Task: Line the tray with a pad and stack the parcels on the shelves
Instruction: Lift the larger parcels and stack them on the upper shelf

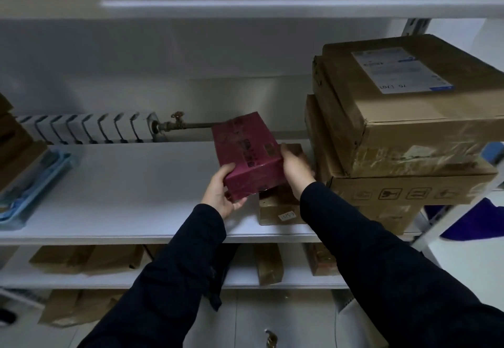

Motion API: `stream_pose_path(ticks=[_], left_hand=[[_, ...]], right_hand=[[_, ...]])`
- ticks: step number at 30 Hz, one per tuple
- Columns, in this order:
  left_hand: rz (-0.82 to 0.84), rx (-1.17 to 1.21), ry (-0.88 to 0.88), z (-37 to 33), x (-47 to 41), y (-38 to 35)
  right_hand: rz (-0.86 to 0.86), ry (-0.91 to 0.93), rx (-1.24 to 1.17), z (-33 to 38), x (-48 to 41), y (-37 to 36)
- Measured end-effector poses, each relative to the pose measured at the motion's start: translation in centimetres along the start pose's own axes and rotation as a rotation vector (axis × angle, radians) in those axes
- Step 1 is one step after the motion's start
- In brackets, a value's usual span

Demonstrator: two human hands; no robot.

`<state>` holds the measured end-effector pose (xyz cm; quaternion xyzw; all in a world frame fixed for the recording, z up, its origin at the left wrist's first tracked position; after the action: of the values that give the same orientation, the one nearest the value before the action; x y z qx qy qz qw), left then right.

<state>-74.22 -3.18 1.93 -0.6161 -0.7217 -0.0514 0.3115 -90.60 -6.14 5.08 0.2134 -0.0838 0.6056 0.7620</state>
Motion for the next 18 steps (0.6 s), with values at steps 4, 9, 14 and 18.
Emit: stream_pose_path(ticks=[4,9,14,18], left_hand=[[0.014,-0.019,-0.037,0.0,-0.5,0.2],[0.081,-0.041,-0.036,0.7,-0.8,-0.6],[0.128,0.009,0.024,2.1,-1.6,-1.3],[0.196,0.04,0.047,2.8,-1.6,-2.0]], right_hand=[[0.038,-0.16,-0.202,-3.8,-5.9,-1.1],[0.158,-0.192,-0.323,-2.3,-2.4,-0.3],[0.26,-0.17,-0.334,-2.6,-3.1,0.0],[0.273,-0.186,-0.344,-3.0,-3.6,0.1]])
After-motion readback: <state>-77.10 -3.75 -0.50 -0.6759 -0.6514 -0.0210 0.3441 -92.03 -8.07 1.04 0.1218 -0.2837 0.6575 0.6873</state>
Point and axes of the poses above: each hand's wrist, its own x-axis away from the middle knuckle, its own y-axis out of the back of the hand, z = x × y, the point moved 5 cm from there along -x, towards the middle knuckle, and after that the axes turned 7 degrees about -x, right-handed, at the moved point
